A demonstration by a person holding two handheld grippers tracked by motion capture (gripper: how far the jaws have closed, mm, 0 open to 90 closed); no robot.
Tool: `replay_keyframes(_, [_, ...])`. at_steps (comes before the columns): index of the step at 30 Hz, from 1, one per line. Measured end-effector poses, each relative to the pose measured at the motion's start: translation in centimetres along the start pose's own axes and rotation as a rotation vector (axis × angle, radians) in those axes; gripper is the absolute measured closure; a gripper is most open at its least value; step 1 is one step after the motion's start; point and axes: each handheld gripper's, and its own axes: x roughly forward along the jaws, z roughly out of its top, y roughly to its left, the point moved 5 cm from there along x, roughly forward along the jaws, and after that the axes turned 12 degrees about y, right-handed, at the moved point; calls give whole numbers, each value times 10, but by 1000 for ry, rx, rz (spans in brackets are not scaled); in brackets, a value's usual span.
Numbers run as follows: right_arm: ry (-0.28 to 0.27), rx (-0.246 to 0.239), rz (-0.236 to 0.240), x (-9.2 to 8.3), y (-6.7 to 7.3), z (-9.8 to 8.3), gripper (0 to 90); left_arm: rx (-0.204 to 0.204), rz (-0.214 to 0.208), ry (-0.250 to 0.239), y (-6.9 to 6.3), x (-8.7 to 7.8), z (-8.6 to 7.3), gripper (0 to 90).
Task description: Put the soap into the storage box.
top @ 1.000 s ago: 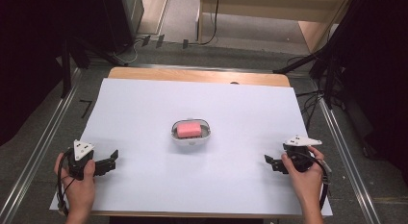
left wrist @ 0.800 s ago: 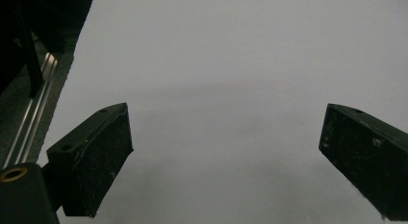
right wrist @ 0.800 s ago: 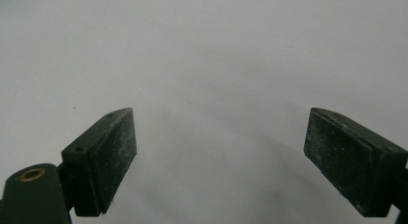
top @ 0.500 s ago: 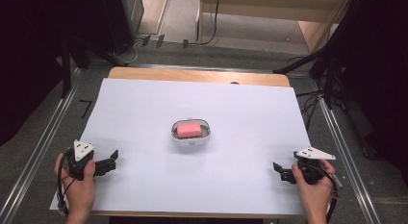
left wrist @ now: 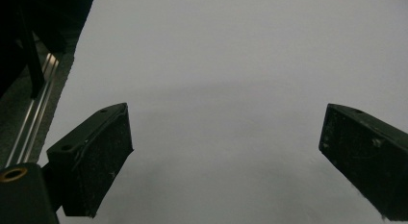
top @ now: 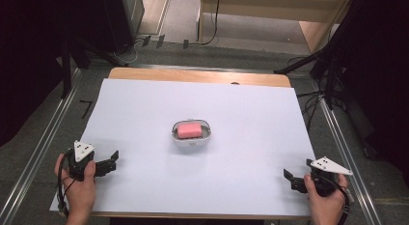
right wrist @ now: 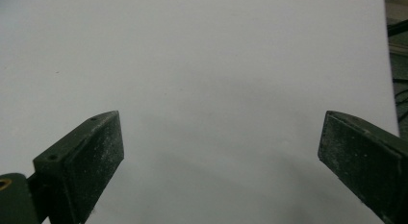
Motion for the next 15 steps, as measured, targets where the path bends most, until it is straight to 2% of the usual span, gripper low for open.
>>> replay_keyframes(2, [-10, 14, -16, -3, -3, -3, 24, -2, -1, 2, 0, 0, 0, 48])
replay_keyframes(5, [-28, 39, -17, -6, -6, -6, 25, -2, -3, 1, 0, 0, 0, 48])
replay_keyframes(9, [-27, 66, -31, -6, -7, -8, 39, -6, -7, -1, 1, 0, 0, 47])
replay_keyframes(12, [-16, 56, -67, -5, -6, -8, 78, -9, -10, 9, 1, 1, 0, 47])
replay_keyframes(14, [-18, 56, -59, -5, -6, -9, 153, -16, -8, 8, 1, 1, 0, 47])
replay_keyframes(15, [-24, 57, -48, -6, -6, -9, 162, -15, -7, 6, 1, 1, 0, 47])
